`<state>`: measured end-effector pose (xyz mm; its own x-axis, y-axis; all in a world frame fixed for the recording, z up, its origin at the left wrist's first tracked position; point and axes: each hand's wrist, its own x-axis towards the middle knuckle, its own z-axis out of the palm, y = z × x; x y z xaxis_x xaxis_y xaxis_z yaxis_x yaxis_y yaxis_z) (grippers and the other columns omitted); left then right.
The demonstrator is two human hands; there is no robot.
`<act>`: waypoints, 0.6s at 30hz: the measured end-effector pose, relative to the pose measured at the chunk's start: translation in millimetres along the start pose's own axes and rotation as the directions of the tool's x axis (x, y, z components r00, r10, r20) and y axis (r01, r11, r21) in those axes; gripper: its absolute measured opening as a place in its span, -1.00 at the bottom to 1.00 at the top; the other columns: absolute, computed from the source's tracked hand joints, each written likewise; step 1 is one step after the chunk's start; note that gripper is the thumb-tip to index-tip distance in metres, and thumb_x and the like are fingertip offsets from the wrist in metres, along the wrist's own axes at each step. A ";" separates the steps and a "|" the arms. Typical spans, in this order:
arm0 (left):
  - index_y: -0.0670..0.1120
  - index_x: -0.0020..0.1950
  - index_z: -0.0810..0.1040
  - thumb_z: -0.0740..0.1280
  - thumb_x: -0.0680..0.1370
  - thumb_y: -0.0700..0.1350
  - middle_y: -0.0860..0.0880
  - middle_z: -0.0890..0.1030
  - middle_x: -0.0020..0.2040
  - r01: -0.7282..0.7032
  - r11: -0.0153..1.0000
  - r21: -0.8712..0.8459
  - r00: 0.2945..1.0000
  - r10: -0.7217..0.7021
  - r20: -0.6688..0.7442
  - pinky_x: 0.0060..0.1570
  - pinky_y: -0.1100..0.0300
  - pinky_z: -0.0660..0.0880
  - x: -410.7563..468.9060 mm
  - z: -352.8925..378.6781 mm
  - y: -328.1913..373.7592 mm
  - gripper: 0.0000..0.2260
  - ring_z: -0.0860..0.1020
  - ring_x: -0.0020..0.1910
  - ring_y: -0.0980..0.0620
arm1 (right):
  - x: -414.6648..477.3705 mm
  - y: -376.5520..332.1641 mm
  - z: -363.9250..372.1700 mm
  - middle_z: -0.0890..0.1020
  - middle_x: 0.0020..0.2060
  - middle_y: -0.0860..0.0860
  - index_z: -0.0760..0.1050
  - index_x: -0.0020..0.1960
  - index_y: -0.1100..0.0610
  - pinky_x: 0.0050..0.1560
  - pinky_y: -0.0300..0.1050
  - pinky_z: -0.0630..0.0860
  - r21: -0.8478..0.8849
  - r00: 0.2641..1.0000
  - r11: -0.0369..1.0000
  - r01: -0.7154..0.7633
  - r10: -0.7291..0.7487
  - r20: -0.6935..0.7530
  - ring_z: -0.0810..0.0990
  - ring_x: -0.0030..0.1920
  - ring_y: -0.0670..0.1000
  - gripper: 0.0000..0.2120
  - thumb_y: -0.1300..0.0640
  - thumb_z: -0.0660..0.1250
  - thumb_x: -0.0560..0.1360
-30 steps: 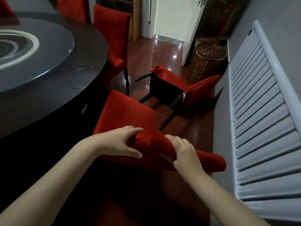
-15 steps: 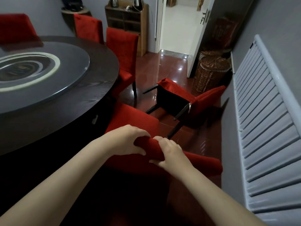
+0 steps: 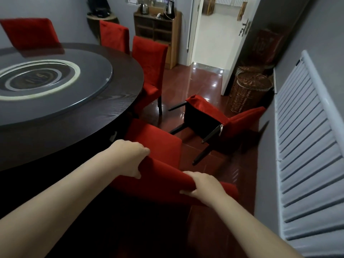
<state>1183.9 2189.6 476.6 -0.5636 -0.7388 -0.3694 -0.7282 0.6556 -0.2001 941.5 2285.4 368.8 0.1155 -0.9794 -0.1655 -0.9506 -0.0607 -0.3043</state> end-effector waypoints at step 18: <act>0.35 0.11 0.48 0.18 0.18 0.48 0.24 0.64 -0.05 0.169 0.986 -0.014 0.985 -0.169 -0.024 -0.05 0.20 0.52 -11.7 10.6 -32.0 -0.45 0.62 -0.02 0.14 | 25.7 42.8 -6.5 0.55 -0.16 -0.32 0.29 0.18 -0.38 -0.10 -0.28 0.47 0.200 0.956 0.975 0.101 -0.151 0.253 0.58 -0.08 -0.22 -0.40 -0.31 0.34 0.16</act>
<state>1218.0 2178.9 477.8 -0.4415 -0.8425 -0.3086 -0.8184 0.5191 -0.2465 901.9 2256.4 357.7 0.3267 -0.8780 -0.3498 -0.8571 -0.1191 -0.5013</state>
